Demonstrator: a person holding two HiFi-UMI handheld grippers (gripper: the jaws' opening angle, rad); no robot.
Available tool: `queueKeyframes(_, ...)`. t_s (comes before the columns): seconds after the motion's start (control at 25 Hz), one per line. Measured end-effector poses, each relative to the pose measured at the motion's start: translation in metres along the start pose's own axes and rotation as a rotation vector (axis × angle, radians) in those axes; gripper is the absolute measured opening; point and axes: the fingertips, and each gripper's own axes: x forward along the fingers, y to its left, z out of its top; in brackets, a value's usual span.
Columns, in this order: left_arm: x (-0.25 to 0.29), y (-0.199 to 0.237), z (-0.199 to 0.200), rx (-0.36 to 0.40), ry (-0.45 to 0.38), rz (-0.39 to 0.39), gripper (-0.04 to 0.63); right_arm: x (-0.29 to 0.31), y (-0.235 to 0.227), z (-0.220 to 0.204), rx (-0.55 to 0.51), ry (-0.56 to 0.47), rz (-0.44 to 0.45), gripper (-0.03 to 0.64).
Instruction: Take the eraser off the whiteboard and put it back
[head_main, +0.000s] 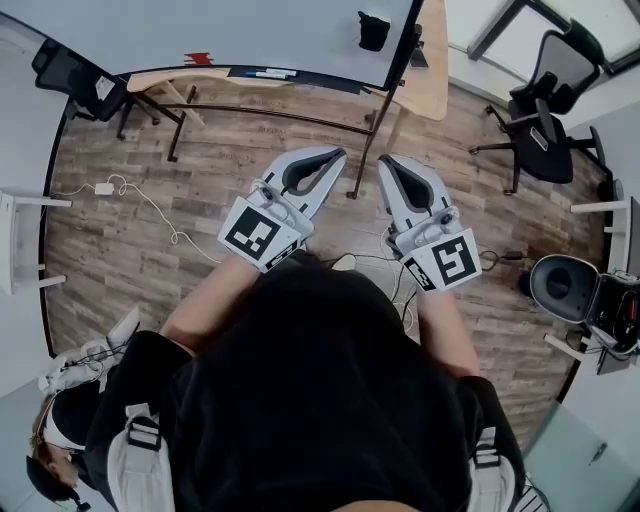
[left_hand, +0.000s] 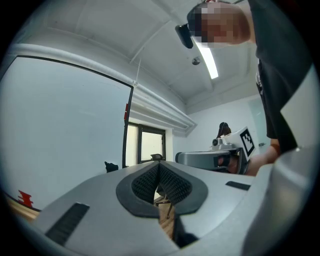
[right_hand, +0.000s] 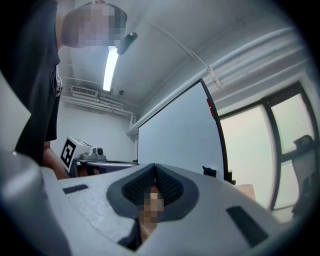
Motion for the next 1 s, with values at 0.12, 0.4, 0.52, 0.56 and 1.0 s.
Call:
queueKeyframes(0.12,0.001,-0.007,0.000,0.008,0.004,0.019,-0.005,-0.008,-0.003,-0.001,0.009,-0.007,0.011,0.002)
queueKeyframes(0.4,0.000,-0.014,-0.007,0.015,0.019,0.052,-0.005,-0.013,-0.006,-0.007,0.023,-0.014,0.029,0.002)
queueKeyframes(0.52,0.001,-0.004,-0.010,0.008,0.019,0.054,-0.005,-0.004,-0.006,-0.009,0.023,-0.007,0.031,0.002)
queueKeyframes(0.56,0.003,0.001,-0.011,0.005,0.019,0.053,-0.005,0.000,-0.007,-0.010,0.020,-0.004,0.031,0.002)
queueKeyframes(1.0,0.024,0.075,-0.013,0.013,0.000,-0.007,-0.005,0.072,-0.033,-0.016,0.001,0.024,-0.022,0.002)
